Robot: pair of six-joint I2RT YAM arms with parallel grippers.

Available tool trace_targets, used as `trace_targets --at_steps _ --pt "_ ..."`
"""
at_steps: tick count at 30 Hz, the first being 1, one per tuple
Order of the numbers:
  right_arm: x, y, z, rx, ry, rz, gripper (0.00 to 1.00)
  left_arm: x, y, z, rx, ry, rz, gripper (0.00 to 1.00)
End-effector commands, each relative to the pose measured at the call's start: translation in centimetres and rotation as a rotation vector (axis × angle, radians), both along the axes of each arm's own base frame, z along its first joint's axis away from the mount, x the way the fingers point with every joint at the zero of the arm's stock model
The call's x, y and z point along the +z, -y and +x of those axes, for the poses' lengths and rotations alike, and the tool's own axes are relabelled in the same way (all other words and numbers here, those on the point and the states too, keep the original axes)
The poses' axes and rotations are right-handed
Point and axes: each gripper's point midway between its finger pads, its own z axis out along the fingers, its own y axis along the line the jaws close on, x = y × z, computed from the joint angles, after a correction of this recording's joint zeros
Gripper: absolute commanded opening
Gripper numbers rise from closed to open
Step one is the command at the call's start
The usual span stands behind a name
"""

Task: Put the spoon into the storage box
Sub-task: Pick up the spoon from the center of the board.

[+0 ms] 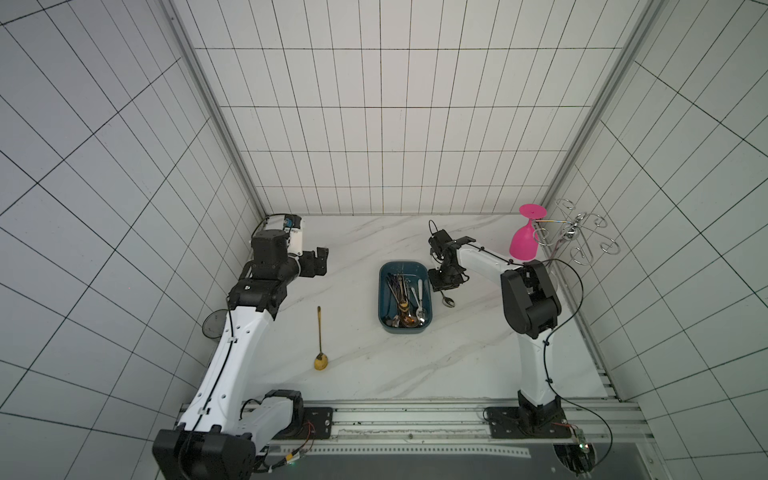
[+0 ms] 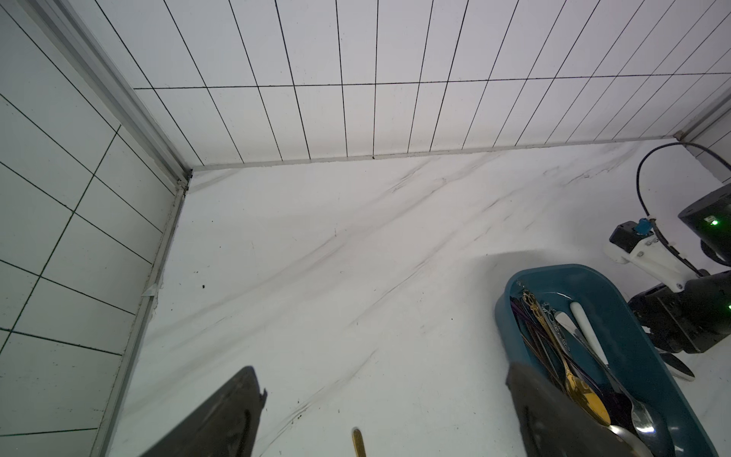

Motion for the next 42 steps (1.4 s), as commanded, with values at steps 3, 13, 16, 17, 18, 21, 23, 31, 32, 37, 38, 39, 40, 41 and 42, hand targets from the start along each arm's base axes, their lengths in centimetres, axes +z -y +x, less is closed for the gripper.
trace_targets --at_steps 3,13,16,17,18,21,23,31,32,37,38,39,40,41,42 --pt "-1.7 0.2 -0.4 0.027 -0.033 -0.067 0.29 0.7 -0.3 -0.2 0.014 0.035 -0.018 0.98" --pt "-2.3 1.4 -0.8 0.027 -0.035 -0.119 0.10 1.0 -1.0 -0.3 0.035 0.037 -0.029 0.98" --pt "-1.9 1.2 -0.8 0.032 -0.025 -0.108 0.06 1.1 -1.1 -0.4 0.038 0.044 -0.030 0.98" --pt "-1.7 1.4 -0.8 0.031 -0.022 -0.114 0.05 0.9 -1.1 -0.4 0.034 0.043 -0.033 0.98" --pt "-1.5 1.5 -0.8 0.030 -0.020 -0.120 0.04 0.8 -1.1 -0.4 0.036 0.040 -0.034 0.98" --pt "-0.4 1.8 -0.9 0.021 -0.003 -0.117 0.04 1.1 -1.4 -0.4 0.045 0.041 -0.031 0.98" --pt "0.4 1.7 -1.1 0.019 0.004 -0.103 0.04 1.1 -1.4 -0.4 0.047 0.045 -0.031 0.98" --pt "3.9 2.0 -2.4 -0.014 0.041 -0.052 0.03 0.9 -1.5 -0.5 0.047 0.046 -0.035 0.98" --pt "4.4 2.1 -2.6 -0.020 0.044 -0.044 0.03 0.7 -1.4 -0.5 0.043 0.043 -0.035 0.98" --pt "6.5 2.1 -4.0 -0.059 0.062 0.013 0.02 0.5 -1.5 -0.3 0.047 0.031 -0.032 0.98" --pt "7.0 1.9 -4.2 -0.061 0.070 0.027 0.01 0.3 -1.5 -0.2 0.047 0.029 -0.034 0.98" --pt "7.4 1.8 -4.4 -0.062 0.077 0.033 0.01 0.1 -1.5 -0.2 0.046 0.024 -0.033 0.98" --pt "8.0 1.7 -4.7 -0.067 0.083 0.040 0.00 -0.1 -1.5 -0.1 0.047 0.020 -0.032 0.98" --pt "8.5 1.6 -5.0 -0.077 0.087 0.050 0.00 -0.2 -1.6 -0.1 0.048 0.015 -0.031 0.98" --pt "8.9 1.4 -5.3 -0.082 0.090 0.063 0.00 -0.2 -1.6 0.0 0.048 0.012 -0.030 0.98"
